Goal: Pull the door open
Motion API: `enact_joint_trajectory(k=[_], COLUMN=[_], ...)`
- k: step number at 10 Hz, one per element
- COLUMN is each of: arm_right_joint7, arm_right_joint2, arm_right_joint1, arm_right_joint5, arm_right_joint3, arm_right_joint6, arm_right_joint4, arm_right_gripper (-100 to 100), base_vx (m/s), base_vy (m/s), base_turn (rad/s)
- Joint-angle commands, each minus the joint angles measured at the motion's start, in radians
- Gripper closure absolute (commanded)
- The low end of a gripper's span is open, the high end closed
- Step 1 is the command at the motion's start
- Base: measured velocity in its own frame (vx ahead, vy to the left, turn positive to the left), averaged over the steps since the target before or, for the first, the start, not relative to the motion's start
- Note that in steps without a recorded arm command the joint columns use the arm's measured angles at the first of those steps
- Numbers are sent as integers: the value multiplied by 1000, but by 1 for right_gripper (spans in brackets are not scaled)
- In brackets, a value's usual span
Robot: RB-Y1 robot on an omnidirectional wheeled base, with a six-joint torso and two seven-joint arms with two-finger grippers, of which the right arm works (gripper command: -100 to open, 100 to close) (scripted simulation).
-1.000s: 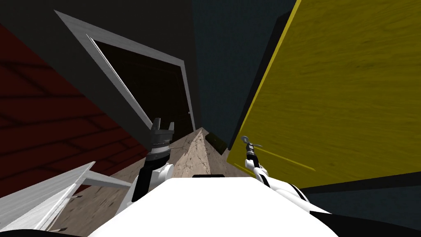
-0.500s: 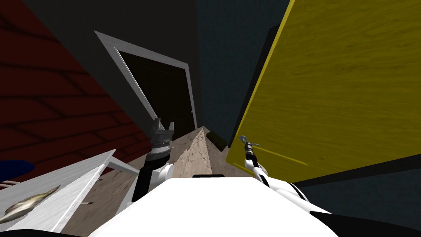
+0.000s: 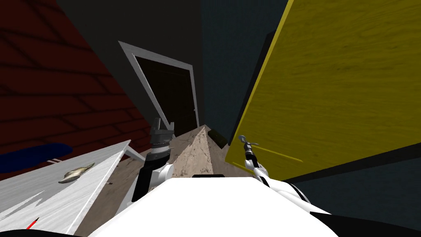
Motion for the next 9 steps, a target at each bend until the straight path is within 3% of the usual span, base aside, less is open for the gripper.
enact_joint_trajectory(k=[1,5,6,9], arm_right_joint7=[-24,-62,-58,-91], arm_right_joint2=[-7,-18,-15,-23], arm_right_joint1=[-6,0,7,16], arm_right_joint5=[14,37,34,52], arm_right_joint3=[22,59,54,84], arm_right_joint6=[-21,-32,-21,-33], arm_right_joint4=[22,15,4,0], arm_right_gripper=[100,100,100,100], base_vx=[-247,-237,-87,-199], base_vy=[-26,-32,-18,-30], base_turn=[120,87,19,89])
